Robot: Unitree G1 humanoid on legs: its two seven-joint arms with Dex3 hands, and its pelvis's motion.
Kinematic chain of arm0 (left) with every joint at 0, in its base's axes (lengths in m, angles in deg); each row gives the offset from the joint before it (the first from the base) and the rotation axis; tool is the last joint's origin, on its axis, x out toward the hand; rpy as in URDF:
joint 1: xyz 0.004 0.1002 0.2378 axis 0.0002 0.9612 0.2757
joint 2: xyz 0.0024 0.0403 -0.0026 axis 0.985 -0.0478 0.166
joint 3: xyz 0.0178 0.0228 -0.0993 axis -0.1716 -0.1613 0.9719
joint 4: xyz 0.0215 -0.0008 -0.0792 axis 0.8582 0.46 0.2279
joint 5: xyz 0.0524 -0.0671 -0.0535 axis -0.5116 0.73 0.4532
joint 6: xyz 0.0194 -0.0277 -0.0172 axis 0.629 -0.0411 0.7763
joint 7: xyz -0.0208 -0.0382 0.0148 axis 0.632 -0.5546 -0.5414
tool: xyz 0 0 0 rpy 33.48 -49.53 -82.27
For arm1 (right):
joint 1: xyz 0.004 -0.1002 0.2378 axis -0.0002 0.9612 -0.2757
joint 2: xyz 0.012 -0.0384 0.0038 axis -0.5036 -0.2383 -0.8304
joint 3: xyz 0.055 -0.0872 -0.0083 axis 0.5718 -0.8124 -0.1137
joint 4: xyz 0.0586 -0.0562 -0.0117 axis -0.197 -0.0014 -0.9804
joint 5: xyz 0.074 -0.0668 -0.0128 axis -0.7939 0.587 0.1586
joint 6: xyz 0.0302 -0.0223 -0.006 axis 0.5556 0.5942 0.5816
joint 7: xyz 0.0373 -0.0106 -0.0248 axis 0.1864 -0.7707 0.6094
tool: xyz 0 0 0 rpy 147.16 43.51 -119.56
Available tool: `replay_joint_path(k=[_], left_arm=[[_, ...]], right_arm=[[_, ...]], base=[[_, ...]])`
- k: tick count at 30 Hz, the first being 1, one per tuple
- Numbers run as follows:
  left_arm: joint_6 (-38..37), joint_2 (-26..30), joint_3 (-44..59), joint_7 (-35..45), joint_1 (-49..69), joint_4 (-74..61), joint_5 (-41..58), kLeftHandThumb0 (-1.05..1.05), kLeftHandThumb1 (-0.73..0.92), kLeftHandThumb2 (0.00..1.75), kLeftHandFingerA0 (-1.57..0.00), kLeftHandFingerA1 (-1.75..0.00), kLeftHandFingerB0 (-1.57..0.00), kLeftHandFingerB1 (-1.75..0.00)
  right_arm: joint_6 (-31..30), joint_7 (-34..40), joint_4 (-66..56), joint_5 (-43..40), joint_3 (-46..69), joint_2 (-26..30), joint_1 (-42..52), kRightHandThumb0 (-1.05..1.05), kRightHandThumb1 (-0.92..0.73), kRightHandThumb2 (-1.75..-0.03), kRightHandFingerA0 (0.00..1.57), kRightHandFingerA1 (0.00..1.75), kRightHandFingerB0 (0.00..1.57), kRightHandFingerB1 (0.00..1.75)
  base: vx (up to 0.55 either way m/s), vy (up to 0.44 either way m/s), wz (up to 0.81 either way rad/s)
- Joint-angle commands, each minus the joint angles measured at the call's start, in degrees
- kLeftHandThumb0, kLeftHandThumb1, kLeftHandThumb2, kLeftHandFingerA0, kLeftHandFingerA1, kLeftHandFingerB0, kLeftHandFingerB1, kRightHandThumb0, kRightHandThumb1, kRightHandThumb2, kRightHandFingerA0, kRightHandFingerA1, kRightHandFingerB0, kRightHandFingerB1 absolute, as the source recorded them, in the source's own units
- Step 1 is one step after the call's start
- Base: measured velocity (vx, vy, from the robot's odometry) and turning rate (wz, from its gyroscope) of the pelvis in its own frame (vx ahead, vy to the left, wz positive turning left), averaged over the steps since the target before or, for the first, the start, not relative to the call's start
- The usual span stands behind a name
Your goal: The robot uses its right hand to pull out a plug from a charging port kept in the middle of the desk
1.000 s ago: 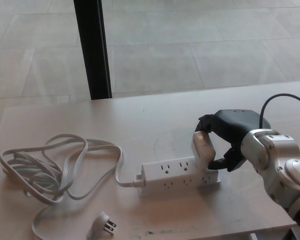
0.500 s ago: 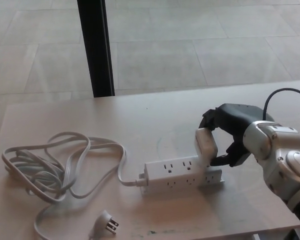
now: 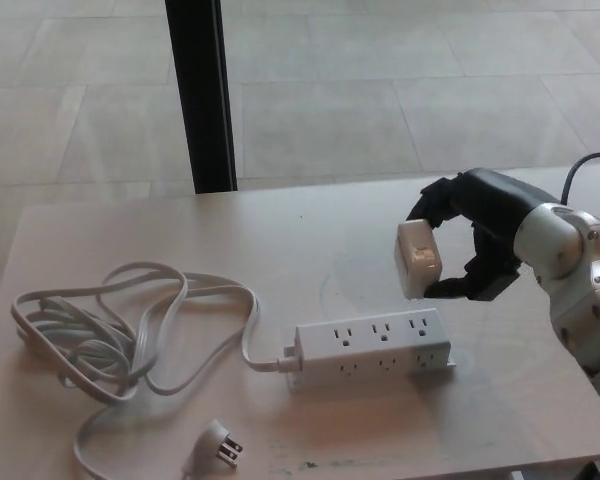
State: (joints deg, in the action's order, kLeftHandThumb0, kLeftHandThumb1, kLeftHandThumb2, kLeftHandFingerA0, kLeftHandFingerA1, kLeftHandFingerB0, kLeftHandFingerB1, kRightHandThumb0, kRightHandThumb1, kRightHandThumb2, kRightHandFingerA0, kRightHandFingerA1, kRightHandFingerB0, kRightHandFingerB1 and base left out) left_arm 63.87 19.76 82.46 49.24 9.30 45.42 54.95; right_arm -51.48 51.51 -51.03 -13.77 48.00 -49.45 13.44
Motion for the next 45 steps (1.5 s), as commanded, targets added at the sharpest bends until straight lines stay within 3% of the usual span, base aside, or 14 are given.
replay_joint_path(k=[1,2,9,17,19,23,25,28,29,30,31,38,43,45], left_arm=[[-0.78,1.17,0.32,0.69,0.05,0.22,0.32,-0.75,0.75,0.63,-0.71,-0.51,-0.63,-0.4],[-0.85,0.97,0.6,0.83,0.2,0.24,0.61,-0.75,0.74,0.63,-0.71,-0.51,-0.63,-0.41],[-1.0,1.08,0.64,0.93,0.55,0.08,0.44,-0.77,0.75,0.63,-0.71,-0.52,-0.61,-0.4],[-0.9,1.3,0.61,0.5,0.58,0.2,0.27,-0.76,0.75,0.64,-0.71,-0.51,-0.62,-0.4],[-0.79,1.23,1.0,0.56,0.43,0.43,0.68,-0.81,0.6,0.81,-0.72,-0.59,-0.6,-0.49],[-1.37,1.25,0.72,0.74,0.51,0.36,0.36,-0.75,0.76,0.64,-0.72,-0.51,-0.63,-0.41],[-1.11,1.19,0.95,0.62,0.49,0.25,0.63,-0.8,0.59,0.82,-0.71,-0.59,-0.59,-0.49],[-0.79,1.25,1.34,0.79,0.12,0.12,1.01,-0.76,0.74,0.65,-0.75,-0.54,-0.62,-0.41],[-0.81,1.24,1.47,0.95,0.04,0.25,1.1,-0.73,0.59,0.99,-0.69,-0.64,-0.56,-0.55],[-0.82,1.23,1.55,1.01,0.01,0.3,1.13,-0.73,0.59,0.99,-0.69,-0.64,-0.56,-0.55],[-0.89,1.25,1.49,1.02,0.03,0.32,0.99,-0.75,0.75,0.64,-0.74,-0.54,-0.63,-0.4],[-0.63,1.31,1.54,1.0,0.16,0.01,0.9,-0.75,0.74,0.64,-0.74,-0.54,-0.63,-0.41],[-0.67,1.22,1.33,0.65,-0.23,0.05,0.66,-0.72,0.75,0.64,-0.72,-0.51,-0.62,-0.4],[-0.61,1.1,1.57,0.48,-0.33,0.14,0.89,-0.8,0.61,0.83,-0.72,-0.6,-0.6,-0.49]], right_arm=[[-3.95,-2.76,-1.31,-2.86,1.38,-0.09,-1.74,-0.36,-0.44,-0.76,0.96,1.52,1.04,0.94],[-3.95,-3.06,-1.63,-3.02,1.37,0.03,-1.67,-0.3,-0.52,-0.72,0.82,1.61,1.0,0.87],[-1.19,-1.86,-1.3,-2.76,2.05,4.14,-1.68,-0.28,-0.51,-0.72,0.85,1.75,0.91,0.79],[7.67,4.34,1.92,4.89,-3.11,15.34,0.47,-0.34,-0.59,-0.74,0.89,1.63,0.94,0.68],[12.07,7.51,3.23,7.0,-5.5,18.52,2.36,-0.36,-0.55,-0.65,0.91,1.59,0.89,0.7],[14.9,9.92,5.29,9.74,-8.96,21.36,3.04,-0.39,-0.59,-0.7,0.88,1.64,0.85,0.92],[14.39,9.76,6.11,10.14,-10.08,21.64,3.51,-0.37,-0.56,-0.66,0.9,1.61,0.89,0.74],[13.7,10.33,6.17,10.54,-11.5,21.11,4.58,-0.4,-0.58,-0.59,0.88,1.56,0.88,0.67],[13.77,10.58,5.99,10.9,-12.0,20.99,4.93,-0.41,-0.58,-0.58,0.88,1.55,0.87,0.68],[13.88,10.81,5.97,11.05,-12.2,20.96,5.06,-0.41,-0.58,-0.58,0.88,1.55,0.87,0.68],[13.7,10.83,5.93,11.1,-12.28,20.75,5.22,-0.41,-0.58,-0.58,0.89,1.5,0.89,0.63],[17.9,14.62,4.34,14.45,-15.01,19.62,8.12,-0.42,-0.61,-0.66,0.89,1.65,0.81,0.88],[16.54,10.88,6.98,16.7,-17.83,19.29,5.94,-0.39,-0.51,-0.62,0.9,1.66,0.81,0.78],[16.18,10.49,7.54,17.2,-18.27,19.21,5.86,-0.37,-0.55,-0.64,0.87,1.65,0.75,0.75]], base=[[0.0,0.0,0.0],[0.0,0.0,0.0],[0.0,0.0,0.0],[0.0,0.0,0.0],[0.0,0.0,0.0],[0.0,0.0,0.0],[0.0,0.0,0.0],[0.0,0.0,0.0],[0.0,0.0,0.0],[0.0,0.0,0.0],[0.0,0.0,0.0],[0.0,0.0,0.0],[0.0,0.0,0.0],[0.0,0.0,0.0]])
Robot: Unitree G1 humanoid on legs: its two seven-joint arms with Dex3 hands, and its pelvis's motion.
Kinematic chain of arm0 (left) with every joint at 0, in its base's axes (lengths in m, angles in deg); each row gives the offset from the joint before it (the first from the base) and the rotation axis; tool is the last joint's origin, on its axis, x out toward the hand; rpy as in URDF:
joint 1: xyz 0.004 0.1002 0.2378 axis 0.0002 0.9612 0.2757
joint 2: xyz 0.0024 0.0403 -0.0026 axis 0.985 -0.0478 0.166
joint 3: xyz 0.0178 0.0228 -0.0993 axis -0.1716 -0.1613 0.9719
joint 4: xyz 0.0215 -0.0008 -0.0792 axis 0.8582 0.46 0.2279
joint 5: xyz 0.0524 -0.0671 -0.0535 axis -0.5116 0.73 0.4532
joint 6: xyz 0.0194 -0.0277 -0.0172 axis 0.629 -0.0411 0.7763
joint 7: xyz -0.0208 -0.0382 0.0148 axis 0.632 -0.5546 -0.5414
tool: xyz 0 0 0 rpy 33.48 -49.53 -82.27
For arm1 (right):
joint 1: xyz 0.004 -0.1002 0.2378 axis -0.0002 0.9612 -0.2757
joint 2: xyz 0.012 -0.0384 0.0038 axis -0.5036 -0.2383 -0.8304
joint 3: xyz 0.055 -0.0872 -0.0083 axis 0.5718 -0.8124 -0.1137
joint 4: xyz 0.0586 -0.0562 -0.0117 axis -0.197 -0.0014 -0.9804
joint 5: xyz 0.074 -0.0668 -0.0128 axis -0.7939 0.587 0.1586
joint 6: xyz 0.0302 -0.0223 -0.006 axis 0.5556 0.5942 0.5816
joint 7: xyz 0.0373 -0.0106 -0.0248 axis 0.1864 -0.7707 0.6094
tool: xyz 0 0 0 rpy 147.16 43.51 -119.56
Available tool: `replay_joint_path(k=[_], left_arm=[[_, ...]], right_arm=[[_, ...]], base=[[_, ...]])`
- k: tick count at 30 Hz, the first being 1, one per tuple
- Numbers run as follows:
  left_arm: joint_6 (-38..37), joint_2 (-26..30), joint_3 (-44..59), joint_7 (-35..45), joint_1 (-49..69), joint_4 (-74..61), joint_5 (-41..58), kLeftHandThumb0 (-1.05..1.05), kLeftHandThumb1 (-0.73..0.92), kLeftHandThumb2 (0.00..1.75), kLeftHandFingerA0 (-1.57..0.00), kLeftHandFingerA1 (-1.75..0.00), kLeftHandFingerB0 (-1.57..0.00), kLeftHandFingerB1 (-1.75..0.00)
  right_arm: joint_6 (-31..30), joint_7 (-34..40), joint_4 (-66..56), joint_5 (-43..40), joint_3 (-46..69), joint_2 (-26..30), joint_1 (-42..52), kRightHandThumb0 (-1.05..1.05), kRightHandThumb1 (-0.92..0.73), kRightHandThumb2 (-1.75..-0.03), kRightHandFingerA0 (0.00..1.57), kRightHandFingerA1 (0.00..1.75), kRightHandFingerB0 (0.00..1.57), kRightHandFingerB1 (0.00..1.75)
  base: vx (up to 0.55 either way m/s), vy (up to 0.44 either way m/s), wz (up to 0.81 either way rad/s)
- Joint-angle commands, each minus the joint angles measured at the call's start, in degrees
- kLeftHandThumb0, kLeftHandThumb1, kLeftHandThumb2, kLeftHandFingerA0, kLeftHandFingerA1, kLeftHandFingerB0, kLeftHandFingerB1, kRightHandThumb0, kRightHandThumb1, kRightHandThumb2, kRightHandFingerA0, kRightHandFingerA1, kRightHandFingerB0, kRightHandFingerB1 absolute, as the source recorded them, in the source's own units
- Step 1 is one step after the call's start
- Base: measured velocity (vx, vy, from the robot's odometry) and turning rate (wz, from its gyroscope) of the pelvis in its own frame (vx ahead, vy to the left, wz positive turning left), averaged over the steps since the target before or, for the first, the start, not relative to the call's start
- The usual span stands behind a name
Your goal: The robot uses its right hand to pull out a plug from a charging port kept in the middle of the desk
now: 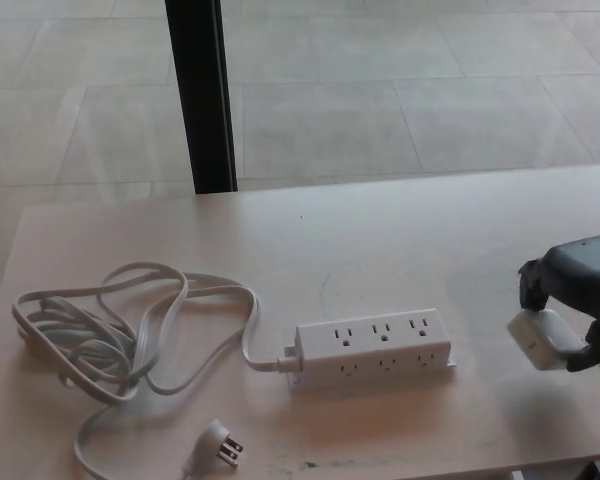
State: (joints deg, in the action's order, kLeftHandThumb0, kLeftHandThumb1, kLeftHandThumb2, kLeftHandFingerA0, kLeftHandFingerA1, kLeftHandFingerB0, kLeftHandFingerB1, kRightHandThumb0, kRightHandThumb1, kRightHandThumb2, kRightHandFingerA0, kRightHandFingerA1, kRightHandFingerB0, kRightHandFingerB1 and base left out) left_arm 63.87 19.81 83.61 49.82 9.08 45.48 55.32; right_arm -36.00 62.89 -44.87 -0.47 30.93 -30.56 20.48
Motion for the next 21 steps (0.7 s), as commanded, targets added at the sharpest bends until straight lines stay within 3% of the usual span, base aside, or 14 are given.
replay_joint_path(k=[1,2,3,4,5,8,9,10,12,13,14,18,19,21], left_arm=[[-0.58,1.11,0.23,-0.16,-0.12,0.13,0.27,-0.8,0.61,0.83,-0.72,-0.6,-0.6,-0.49],[-0.79,1.04,0.41,-0.02,0.12,0.04,0.46,-0.75,0.74,0.64,-0.74,-0.53,-0.63,-0.41],[-0.99,1.02,0.29,-0.18,0.26,0.0,0.29,-0.74,0.75,0.63,-0.74,-0.52,-0.63,-0.4],[-0.76,1.02,0.43,-0.1,0.11,0.21,0.45,-0.75,0.61,1.01,-0.69,-0.63,-0.53,-0.53],[-0.7,1.09,0.25,-0.12,0.08,0.35,0.24,-0.76,0.75,0.63,-0.72,-0.5,-0.63,-0.4],[-0.54,0.98,0.5,-0.07,0.05,0.49,0.53,-0.76,0.74,0.63,-0.74,-0.52,-0.64,-0.41],[-0.51,0.96,0.53,-0.17,0.09,0.36,0.56,-0.81,0.6,0.81,-0.72,-0.59,-0.61,-0.49],[-0.46,0.92,0.6,-0.25,0.15,0.19,0.64,-0.75,0.74,0.63,-0.74,-0.53,-0.65,-0.42],[-0.87,0.96,0.4,0.11,0.34,0.14,0.44,-0.75,0.75,0.64,-0.72,-0.51,-0.61,-0.4],[-1.0,0.97,0.27,-0.02,0.35,0.1,0.28,-0.75,0.76,0.64,-0.72,-0.51,-0.61,-0.4],[-0.76,0.96,0.45,0.12,0.25,0.16,0.51,-0.75,0.75,0.64,-0.71,-0.5,-0.6,-0.39],[-1.22,0.91,0.5,0.14,0.61,0.11,0.51,-0.76,0.75,0.64,-0.71,-0.51,-0.61,-0.4],[-1.1,0.97,0.57,0.14,0.57,0.34,0.56,-0.76,0.75,0.63,-0.72,-0.52,-0.61,-0.41],[-1.08,0.98,0.52,-0.05,0.52,0.46,0.45,-0.77,0.75,0.63,-0.73,-0.52,-0.62,-0.41]], right_arm=[[0.19,-1.66,1.7,4.47,-1.65,0.26,-1.34,-0.37,-0.55,-0.64,0.87,1.65,0.75,0.75],[0.06,-2.37,2.15,4.54,-1.82,0.04,-1.78,-0.38,-0.55,-0.62,0.86,1.66,0.79,0.78],[-0.3,-4.06,1.89,4.39,-1.79,0.19,-2.01,-0.37,-0.54,-0.61,0.84,1.63,0.83,0.72],[-0.52,-5.66,1.11,4.92,-2.05,0.75,-2.17,-0.35,-0.52,-0.61,0.84,1.56,0.73,0.57],[-1.24,-7.88,0.68,5.18,-2.15,1.0,-2.53,-0.54,-0.34,-0.79,0.87,1.23,0.3,0.49],[-2.33,-12.78,-0.4,6.62,-3.08,1.68,-3.67,-0.83,-0.43,-0.78,0.88,1.36,0.08,0.36],[-2.4,-13.57,-0.77,6.58,-2.91,1.94,-3.82,-0.88,-0.4,-0.83,0.93,1.37,0.11,0.06],[-2.19,-14.04,-1.15,6.39,-2.51,2.34,-3.95,-0.89,-0.41,-0.83,0.9,1.34,0.08,0.05],[-1.69,-14.79,-1.74,6.09,-1.88,2.87,-4.05,-0.86,-0.4,-0.87,0.91,1.31,0.02,0.06],[-2.15,-15.99,-1.94,5.35,-1.28,2.78,-4.16,-0.93,-0.55,-0.59,0.8,1.43,0.0,0.08],[-2.27,-16.47,-2.0,3.55,0.07,2.5,-4.0,-0.94,-0.43,-0.7,0.81,1.38,0.0,0.01],[-4.79,-19.54,-2.8,0.11,4.02,0.8,-3.82,-0.9,-0.51,-0.61,0.72,1.55,0.0,0.0],[-5.06,-19.86,-2.96,-1.3,5.45,0.46,-3.72,-0.84,-0.39,-0.83,0.78,1.28,0.0,0.0],[-4.55,-20.3,-4.37,-3.52,8.19,0.57,-3.0,-0.89,-0.42,-0.67,0.75,1.38,0.0,0.07]], base=[[0.0,0.0,0.0],[0.0,0.0,0.0],[0.0,0.0,0.0],[0.0,0.0,0.0],[0.0,0.0,0.0],[0.0,0.0,0.0],[0.0,0.0,0.0],[0.0,0.0,0.0],[0.0,0.0,0.0],[0.0,0.0,0.0],[0.0,0.0,0.0],[0.0,0.0,0.0],[0.0,0.0,0.0],[0.0,0.0,0.0]])
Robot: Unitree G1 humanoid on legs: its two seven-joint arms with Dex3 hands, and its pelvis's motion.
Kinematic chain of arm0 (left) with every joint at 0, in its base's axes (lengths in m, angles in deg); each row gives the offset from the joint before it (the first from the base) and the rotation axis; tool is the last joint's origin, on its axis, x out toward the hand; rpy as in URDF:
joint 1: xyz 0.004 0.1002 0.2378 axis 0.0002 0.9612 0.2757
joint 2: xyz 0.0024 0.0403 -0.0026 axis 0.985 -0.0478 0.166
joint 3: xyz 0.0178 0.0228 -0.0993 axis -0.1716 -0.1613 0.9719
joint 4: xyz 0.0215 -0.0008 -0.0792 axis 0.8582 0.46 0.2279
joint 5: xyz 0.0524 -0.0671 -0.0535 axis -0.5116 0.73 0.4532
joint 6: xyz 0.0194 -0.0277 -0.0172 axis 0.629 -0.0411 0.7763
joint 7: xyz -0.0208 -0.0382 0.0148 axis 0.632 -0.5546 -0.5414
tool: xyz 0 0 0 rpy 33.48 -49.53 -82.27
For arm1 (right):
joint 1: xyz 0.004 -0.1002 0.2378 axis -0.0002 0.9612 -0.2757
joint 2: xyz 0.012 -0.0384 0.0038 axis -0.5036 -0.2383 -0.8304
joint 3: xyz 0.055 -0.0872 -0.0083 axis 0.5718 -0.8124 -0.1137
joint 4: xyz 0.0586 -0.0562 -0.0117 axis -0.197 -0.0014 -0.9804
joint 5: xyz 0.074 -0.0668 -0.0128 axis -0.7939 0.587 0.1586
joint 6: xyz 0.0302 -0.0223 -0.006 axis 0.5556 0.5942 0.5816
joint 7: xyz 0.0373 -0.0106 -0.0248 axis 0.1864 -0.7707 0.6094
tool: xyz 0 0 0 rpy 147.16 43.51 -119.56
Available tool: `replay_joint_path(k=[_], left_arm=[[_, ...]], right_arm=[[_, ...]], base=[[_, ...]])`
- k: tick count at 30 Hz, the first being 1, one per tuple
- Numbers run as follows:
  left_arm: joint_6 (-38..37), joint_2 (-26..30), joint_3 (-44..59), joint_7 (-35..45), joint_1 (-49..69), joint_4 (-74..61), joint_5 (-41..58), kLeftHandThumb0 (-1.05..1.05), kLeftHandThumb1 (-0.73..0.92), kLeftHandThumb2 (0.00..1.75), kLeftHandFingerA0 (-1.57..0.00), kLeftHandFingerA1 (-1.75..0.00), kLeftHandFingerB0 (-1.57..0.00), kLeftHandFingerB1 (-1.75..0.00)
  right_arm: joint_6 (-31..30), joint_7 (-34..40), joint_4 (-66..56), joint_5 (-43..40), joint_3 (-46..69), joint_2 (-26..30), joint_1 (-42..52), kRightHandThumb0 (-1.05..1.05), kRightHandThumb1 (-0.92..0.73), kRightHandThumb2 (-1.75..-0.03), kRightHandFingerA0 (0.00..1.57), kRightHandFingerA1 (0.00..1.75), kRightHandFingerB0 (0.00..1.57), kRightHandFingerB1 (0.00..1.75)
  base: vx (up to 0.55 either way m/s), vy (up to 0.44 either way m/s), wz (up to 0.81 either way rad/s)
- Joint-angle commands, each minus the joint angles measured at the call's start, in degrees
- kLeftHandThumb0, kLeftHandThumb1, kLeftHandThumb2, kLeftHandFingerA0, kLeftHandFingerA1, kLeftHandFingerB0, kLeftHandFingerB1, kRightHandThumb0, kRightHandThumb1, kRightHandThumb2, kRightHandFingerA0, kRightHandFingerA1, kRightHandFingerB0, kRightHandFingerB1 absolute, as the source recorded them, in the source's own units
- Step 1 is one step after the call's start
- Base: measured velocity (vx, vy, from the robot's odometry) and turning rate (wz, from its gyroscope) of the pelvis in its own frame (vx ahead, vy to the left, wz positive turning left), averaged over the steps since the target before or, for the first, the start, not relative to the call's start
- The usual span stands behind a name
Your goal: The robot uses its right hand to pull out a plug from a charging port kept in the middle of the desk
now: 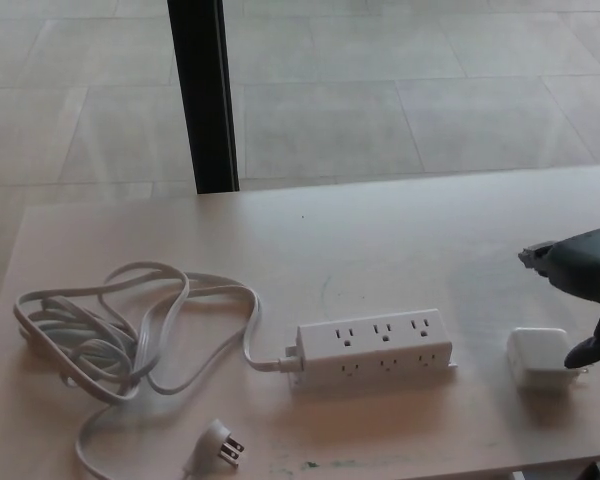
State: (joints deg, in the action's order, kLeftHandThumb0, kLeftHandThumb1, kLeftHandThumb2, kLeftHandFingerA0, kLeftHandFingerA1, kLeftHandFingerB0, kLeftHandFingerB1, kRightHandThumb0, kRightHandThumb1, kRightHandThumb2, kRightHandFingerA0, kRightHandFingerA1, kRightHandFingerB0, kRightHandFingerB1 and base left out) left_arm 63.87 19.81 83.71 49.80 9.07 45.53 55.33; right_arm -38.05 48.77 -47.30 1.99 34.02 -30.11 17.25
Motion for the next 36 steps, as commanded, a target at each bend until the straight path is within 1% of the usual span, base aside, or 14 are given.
replay_joint_path(k=[1,4,5,10,14,16,17,18,21,25,29,34,35,36], left_arm=[[-1.15,0.98,0.37,-0.01,0.65,0.22,0.4,-0.75,0.75,0.64,-0.72,-0.52,-0.62,-0.41],[-0.79,0.96,0.53,0.0,0.6,0.06,0.62,-0.75,0.75,0.63,-0.72,-0.52,-0.62,-0.41],[-0.99,0.96,0.44,-0.04,0.66,0.06,0.5,-0.75,0.75,0.64,-0.72,-0.52,-0.62,-0.41],[-0.73,1.19,0.78,-0.11,0.64,-0.02,0.82,-0.8,0.6,0.8,-0.72,-0.6,-0.61,-0.49],[-0.5,1.84,1.63,0.52,0.96,0.19,1.62,-0.82,0.59,0.82,-0.69,-0.6,-0.58,-0.49],[-0.56,2.03,1.3,0.37,1.14,0.09,1.22,-0.77,0.75,0.63,-0.73,-0.55,-0.63,-0.41],[-0.53,2.04,1.48,0.41,1.18,0.04,1.41,-0.75,0.58,0.99,-0.68,-0.65,-0.56,-0.55],[-0.7,2.06,1.49,0.43,1.13,0.25,1.39,-0.77,0.73,0.63,-0.74,-0.55,-0.63,-0.41],[-0.88,2.16,1.43,0.61,1.07,0.6,1.29,-0.84,0.59,0.83,-0.73,-0.61,-0.6,-0.49],[-0.81,2.07,1.23,0.41,1.07,0.38,1.12,-0.78,0.74,0.63,-0.74,-0.55,-0.63,-0.42],[-0.95,2.1,1.48,0.86,1.14,0.31,1.42,-0.83,0.6,0.81,-0.71,-0.6,-0.6,-0.49],[-0.62,2.14,1.36,0.49,1.1,0.54,1.24,-0.81,0.6,0.81,-0.71,-0.6,-0.6,-0.49],[-0.56,2.06,1.41,0.39,1.06,0.46,1.31,-0.82,0.6,0.81,-0.72,-0.61,-0.61,-0.49],[-0.64,2.07,1.4,0.43,1.1,0.43,1.29,-0.81,0.6,0.81,-0.71,-0.61,-0.6,-0.49]], right_arm=[[-2.69,-7.22,-2.51,-7.02,6.51,0.42,0.33,-0.83,-0.42,-0.8,0.77,1.32,0.01,0.06],[-5.03,-10.48,-7.13,-10.88,12.62,2.55,1.95,-0.76,-0.52,-0.57,0.68,1.43,0.0,0.25],[-4.76,-10.43,-8.5,-12.16,15.02,3.84,3.22,-0.8,-0.43,-0.79,0.8,1.27,0.07,0.17],[-6.54,-10.57,-12.12,-23.71,35.38,9.23,12.77,-0.62,-0.55,-0.58,0.93,1.24,0.19,0.28],[-9.2,-9.08,-9.94,-29.36,53.81,12.31,19.43,-0.65,-0.46,-0.8,1.0,1.26,0.17,0.41],[-7.38,-10.75,-5.33,-36.26,67.74,13.52,24.31,-0.67,-0.59,-0.59,1.03,1.26,0.29,0.37],[-6.34,-9.82,-4.35,-36.6,71.29,13.8,26.51,-0.7,-0.59,-0.58,1.08,1.18,0.33,0.42],[-10.67,-9.55,-5.12,-36.74,75.72,12.99,27.51,-0.76,-0.54,-0.58,1.12,1.17,0.39,0.46],[-12.84,-8.33,-5.57,-38.02,82.58,11.41,30.42,-0.74,-0.53,-0.57,1.07,1.19,0.45,0.51],[-11.95,-0.32,-3.51,-39.75,92.78,7.51,35.91,-0.81,-0.51,-0.57,1.19,1.2,0.5,0.67],[-15.12,16.2,-2.99,-43.1,105.5,-2.17,37.34,-0.74,-0.55,-0.56,1.21,1.09,0.32,0.98],[-13.17,24.45,4.55,-50.59,113.04,-7.06,39.58,-0.58,-0.57,-0.64,0.78,1.26,0.12,1.17],[-11.68,28.88,7.78,-52.83,115.3,-7.55,38.7,-0.54,-0.52,-0.67,0.79,1.25,0.17,1.09],[-9.85,31.26,12.11,-53.27,114.22,-7.47,39.66,-0.57,-0.56,-0.69,1.08,1.31,0.6,1.17]], base=[[0.0,0.0,0.0],[0.0,0.0,0.0],[0.0,0.0,0.0],[0.0,0.0,0.0],[0.0,0.0,0.0],[0.0,0.0,0.0],[0.0,0.0,0.0],[0.0,0.0,0.0],[0.0,0.0,0.0],[0.0,0.0,0.0],[0.0,0.0,0.0],[0.0,0.0,0.0],[0.0,0.0,0.0],[0.0,0.0,0.0]])
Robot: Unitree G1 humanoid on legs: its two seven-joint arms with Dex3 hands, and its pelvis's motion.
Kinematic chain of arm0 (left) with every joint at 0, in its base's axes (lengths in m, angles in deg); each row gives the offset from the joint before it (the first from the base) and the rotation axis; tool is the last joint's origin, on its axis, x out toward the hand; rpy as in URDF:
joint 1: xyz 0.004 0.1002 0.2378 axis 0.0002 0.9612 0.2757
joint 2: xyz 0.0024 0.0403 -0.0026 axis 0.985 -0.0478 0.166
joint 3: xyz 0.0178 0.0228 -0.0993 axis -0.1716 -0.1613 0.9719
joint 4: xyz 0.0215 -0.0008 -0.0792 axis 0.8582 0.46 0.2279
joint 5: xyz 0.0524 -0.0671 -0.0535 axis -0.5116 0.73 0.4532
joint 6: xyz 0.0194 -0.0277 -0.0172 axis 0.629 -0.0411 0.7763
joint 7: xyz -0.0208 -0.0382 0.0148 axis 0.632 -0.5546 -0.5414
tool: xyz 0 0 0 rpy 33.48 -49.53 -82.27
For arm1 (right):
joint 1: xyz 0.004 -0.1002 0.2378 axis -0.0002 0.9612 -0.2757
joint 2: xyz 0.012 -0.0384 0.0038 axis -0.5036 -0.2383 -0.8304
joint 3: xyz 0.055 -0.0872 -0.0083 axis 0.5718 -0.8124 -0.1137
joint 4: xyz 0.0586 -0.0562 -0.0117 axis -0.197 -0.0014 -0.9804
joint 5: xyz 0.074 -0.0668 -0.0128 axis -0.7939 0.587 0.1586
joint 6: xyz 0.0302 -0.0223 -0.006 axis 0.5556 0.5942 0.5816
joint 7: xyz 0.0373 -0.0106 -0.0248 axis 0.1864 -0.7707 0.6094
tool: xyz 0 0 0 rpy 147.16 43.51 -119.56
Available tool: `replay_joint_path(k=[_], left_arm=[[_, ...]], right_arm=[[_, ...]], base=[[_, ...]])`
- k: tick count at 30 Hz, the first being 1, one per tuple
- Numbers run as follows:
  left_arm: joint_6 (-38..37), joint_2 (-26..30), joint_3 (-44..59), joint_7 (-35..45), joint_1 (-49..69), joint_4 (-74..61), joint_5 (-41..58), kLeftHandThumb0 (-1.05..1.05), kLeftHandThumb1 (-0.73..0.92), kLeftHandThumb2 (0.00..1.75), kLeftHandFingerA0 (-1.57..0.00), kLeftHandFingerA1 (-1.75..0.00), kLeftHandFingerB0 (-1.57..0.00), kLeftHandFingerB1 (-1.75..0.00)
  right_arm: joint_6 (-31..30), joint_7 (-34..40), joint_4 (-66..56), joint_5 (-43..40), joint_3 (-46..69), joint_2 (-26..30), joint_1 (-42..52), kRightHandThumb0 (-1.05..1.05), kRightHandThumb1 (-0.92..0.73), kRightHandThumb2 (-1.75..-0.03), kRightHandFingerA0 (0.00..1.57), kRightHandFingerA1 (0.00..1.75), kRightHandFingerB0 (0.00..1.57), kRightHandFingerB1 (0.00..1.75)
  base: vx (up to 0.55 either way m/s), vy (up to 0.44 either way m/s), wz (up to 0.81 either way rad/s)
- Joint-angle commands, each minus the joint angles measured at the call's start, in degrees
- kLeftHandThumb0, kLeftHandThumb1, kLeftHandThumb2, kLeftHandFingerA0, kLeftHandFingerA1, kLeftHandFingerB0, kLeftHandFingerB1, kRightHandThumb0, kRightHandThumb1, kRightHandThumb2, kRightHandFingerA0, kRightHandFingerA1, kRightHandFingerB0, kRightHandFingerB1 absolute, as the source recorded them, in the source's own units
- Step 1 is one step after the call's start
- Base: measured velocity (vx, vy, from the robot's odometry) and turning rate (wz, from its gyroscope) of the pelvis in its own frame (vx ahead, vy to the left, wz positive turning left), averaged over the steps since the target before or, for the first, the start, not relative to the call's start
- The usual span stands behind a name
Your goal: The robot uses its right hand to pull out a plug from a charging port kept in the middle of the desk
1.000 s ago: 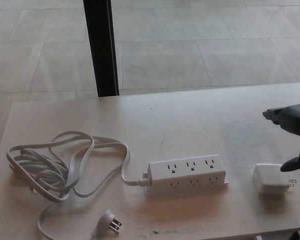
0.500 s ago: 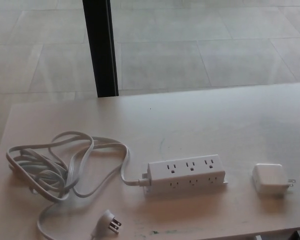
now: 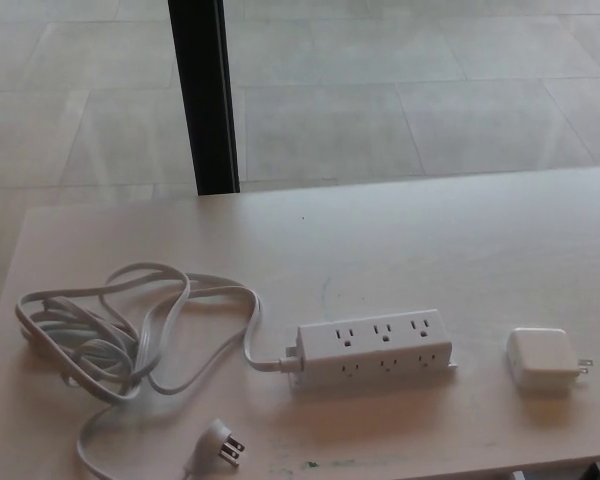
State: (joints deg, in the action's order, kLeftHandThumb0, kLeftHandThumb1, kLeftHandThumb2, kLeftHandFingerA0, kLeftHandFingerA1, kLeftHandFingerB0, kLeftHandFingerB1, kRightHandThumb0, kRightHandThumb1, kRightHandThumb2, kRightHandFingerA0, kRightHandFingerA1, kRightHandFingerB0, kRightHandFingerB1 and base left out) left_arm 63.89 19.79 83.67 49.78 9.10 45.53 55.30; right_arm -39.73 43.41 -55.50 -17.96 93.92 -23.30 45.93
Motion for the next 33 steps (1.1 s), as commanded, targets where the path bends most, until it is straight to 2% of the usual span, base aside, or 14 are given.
replay_joint_path(k=[1,4,8,9,10,12,13,15,18,22,27,29,30,33], left_arm=[[-0.69,2.1,1.43,0.46,1.08,0.43,1.32,-0.81,0.6,0.81,-0.71,-0.61,-0.6,-0.49],[-0.52,1.76,1.45,0.24,0.93,0.69,1.37,-0.82,0.6,0.8,-0.73,-0.6,-0.63,-0.49],[-0.82,1.62,1.29,0.19,1.15,0.53,1.2,-0.84,0.6,0.81,-0.7,-0.59,-0.6,-0.49],[-0.74,1.59,1.39,0.2,1.15,0.48,1.32,-0.85,0.59,0.81,-0.7,-0.59,-0.6,-0.49],[-0.7,1.48,1.46,0.45,1.09,0.54,1.44,-0.84,0.59,0.81,-0.71,-0.6,-0.6,-0.49],[-0.58,1.44,1.33,0.19,1.07,0.45,1.3,-0.82,0.6,0.81,-0.72,-0.59,-0.61,-0.49],[-0.95,1.39,1.27,0.36,1.32,0.17,1.27,-0.76,0.75,0.63,-0.73,-0.54,-0.65,-0.45],[-0.55,1.4,1.4,0.35,1.19,0.36,1.41,-0.83,0.6,0.81,-0.72,-0.6,-0.61,-0.49],[-0.53,1.4,1.28,0.16,1.25,0.35,1.26,-0.78,0.75,0.63,-0.74,-0.55,-0.66,-0.45],[0.2,1.18,1.16,-0.45,1.31,0.69,1.11,-0.82,0.58,0.8,-0.73,-0.62,-0.62,-0.52],[0.67,1.35,0.79,-0.72,1.2,0.88,0.71,-0.75,0.71,0.62,-0.73,-0.56,-0.64,-0.48],[1.13,1.48,0.62,-0.84,1.16,0.89,0.54,-0.79,0.57,0.79,-0.7,-0.6,-0.59,-0.52],[1.25,1.37,0.99,-0.99,0.98,1.05,0.92,-0.72,0.7,0.62,-0.73,-0.56,-0.64,-0.47],[1.09,1.44,0.95,-0.7,1.07,1.09,0.87,-0.73,0.7,0.62,-0.75,-0.6,-0.65,-0.47]], right_arm=[[-7.36,37.6,22.19,-33.44,53.98,-14.24,11.35,-0.57,-0.56,-0.69,1.08,1.31,0.6,1.17],[-8.33,40.37,25.58,-32.38,52.7,-15.22,11.65,-0.58,-0.51,-0.84,1.19,1.41,1.03,1.33],[-7.57,41.98,27.64,-31.3,51.41,-16.59,11.43,-0.56,-0.46,-0.85,1.07,1.45,0.77,1.32],[-6.88,41.86,28.23,-31.37,51.2,-16.83,11.56,-0.55,-0.45,-0.84,1.11,1.41,1.02,1.48],[-5.21,41.34,29.3,-31.43,50.54,-17.23,12.04,-0.56,-0.35,-0.98,1.18,1.26,1.14,1.24],[-4.06,39.83,29.71,-32.56,51.31,-17.99,12.02,-0.53,-0.43,-0.9,1.06,1.44,0.97,1.42],[-3.94,39.2,29.94,-32.02,50.67,-18.26,12.37,-0.57,-0.37,-1.0,1.14,1.25,0.98,1.16],[-4.52,38.91,29.83,-30.08,48.81,-19.48,12.91,-0.52,-0.47,-0.86,1.13,1.41,1.04,1.31],[-4.74,37.11,29.31,-28.83,47.49,-20.58,13.26,-0.48,-0.47,-0.84,0.98,1.31,0.66,1.12],[-4.06,34.92,28.11,-28.54,46.92,-21.5,12.88,-0.54,-0.47,-0.76,0.82,1.28,0.25,1.04],[-3.18,33.27,23.35,-24.66,42.35,-24.18,13.59,-0.62,-0.55,-0.65,1.01,1.3,0.28,0.97],[-2.49,32.02,23.47,-24.81,41.35,-24.66,13.67,-0.65,-0.4,-0.87,0.95,1.15,0.34,0.81],[-2.08,31.72,23.19,-25.2,41.14,-25.08,13.79,-0.61,-0.52,-0.66,0.81,1.22,0.25,1.09],[-1.16,31.06,22.44,-25.15,39.32,-25.75,14.95,-0.63,-0.53,-0.66,0.86,1.06,0.27,1.1]], base=[[0.0,0.0,0.0],[0.0,0.0,0.0],[0.0,0.0,0.0],[0.0,0.0,0.0],[0.0,0.0,0.0],[0.0,0.0,0.0],[0.0,0.0,0.0],[0.0,0.0,0.0],[0.0,0.0,0.0],[0.0,0.0,0.0],[0.0,0.0,0.0],[0.0,0.0,0.0],[0.0,0.0,0.0],[0.0,0.0,0.0]])
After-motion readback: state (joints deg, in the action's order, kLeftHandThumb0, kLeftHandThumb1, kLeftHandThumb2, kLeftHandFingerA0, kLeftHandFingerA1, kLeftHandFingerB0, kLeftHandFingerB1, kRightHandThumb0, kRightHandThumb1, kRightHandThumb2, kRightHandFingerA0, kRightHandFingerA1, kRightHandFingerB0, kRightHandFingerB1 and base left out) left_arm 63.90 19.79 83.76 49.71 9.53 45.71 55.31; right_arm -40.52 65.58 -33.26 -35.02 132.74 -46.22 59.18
